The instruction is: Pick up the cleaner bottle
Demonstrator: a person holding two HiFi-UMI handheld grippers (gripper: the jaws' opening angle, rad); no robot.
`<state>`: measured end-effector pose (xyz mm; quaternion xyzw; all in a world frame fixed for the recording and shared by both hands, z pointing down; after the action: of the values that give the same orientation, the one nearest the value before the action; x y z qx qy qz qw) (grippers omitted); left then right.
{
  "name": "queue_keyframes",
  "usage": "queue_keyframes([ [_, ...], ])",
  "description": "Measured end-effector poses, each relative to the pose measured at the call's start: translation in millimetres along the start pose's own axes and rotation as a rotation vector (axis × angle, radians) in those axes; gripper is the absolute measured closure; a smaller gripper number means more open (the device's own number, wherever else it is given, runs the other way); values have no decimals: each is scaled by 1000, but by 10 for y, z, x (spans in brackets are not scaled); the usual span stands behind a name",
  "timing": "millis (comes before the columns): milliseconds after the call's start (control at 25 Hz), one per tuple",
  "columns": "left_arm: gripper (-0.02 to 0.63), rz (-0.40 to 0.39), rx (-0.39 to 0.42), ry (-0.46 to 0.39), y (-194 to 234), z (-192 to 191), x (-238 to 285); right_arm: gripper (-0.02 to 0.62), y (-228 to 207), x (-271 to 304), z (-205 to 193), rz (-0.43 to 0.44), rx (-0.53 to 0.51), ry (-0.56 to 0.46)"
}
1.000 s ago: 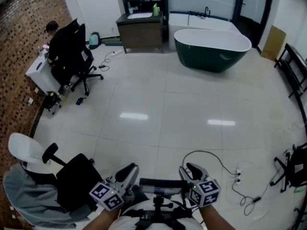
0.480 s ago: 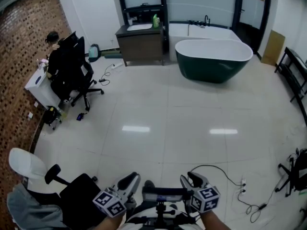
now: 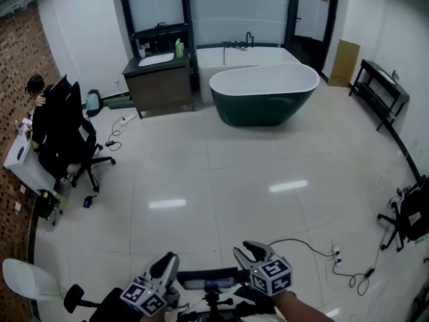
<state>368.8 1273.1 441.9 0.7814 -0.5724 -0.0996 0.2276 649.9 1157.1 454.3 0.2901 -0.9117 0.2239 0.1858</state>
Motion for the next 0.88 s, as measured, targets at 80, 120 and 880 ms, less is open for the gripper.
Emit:
queue_keyframes([
  [80,532,1,-3,1,141,62,34,454,21,122,77,-5,-3,-3],
  [120,532,2,-7,2,202,89,56,454,21,179,114,-8,-4,-5],
  [880,532,68,14,3,906,784,1725,454,-1395,1492,1252,39,-23,-33],
])
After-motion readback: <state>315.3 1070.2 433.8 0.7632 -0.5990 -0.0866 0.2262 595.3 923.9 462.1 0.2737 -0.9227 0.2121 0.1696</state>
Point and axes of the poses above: the fingertips, and each gripper's own axes: x forward along the fingers, y to its left, z out of its top, the point moved 10 cm from there along -x, backward along the fingers, and after that the axes turned 3 degrees about z, right-handed, at the moved point
